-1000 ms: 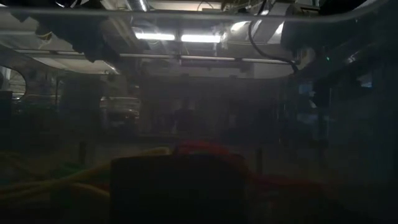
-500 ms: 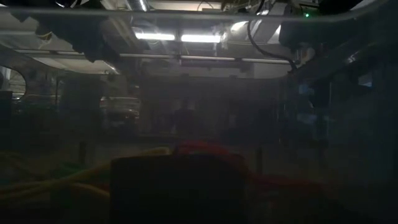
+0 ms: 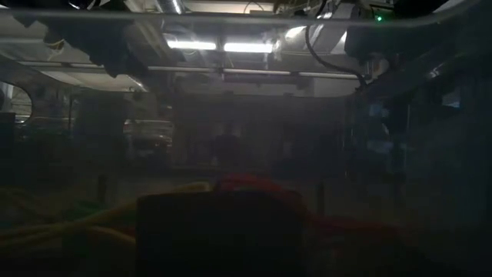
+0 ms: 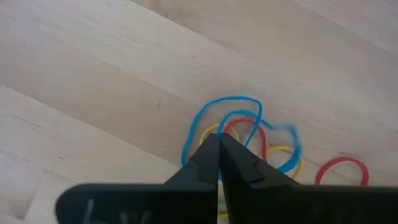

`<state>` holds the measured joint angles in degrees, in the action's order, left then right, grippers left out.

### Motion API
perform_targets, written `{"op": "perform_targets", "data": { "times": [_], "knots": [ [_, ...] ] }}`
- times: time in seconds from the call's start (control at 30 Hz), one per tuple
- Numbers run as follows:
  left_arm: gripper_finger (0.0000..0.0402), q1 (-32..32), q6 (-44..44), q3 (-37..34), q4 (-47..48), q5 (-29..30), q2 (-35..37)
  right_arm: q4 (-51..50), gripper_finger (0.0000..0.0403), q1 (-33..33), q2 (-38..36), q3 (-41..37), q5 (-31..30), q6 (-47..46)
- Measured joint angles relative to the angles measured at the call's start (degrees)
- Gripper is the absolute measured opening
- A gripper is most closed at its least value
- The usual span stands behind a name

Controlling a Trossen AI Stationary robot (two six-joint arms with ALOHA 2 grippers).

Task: Pick and place rubber bands into bin
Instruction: Put the blue rubber band into the black bin

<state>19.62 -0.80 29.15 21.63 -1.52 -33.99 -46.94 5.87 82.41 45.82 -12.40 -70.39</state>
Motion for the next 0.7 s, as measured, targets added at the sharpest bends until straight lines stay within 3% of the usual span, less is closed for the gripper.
{"op": "perform_targets", "data": {
  "times": [0.3, 0.7],
  "knots": [
    [0.0003, 0.0, 0.0, 0.0, 0.0, 0.0, 0.0, -1.6, 0.0002, 0.0, 0.0, 4.2, -0.1, 1.0],
    [0.0003, 0.0, 0.0, 0.0, 0.0, 0.0, 0.0, -7.8, 0.0001, 2.0, 0.0, 25.4, -3.8, 14.2]
  ]
}}
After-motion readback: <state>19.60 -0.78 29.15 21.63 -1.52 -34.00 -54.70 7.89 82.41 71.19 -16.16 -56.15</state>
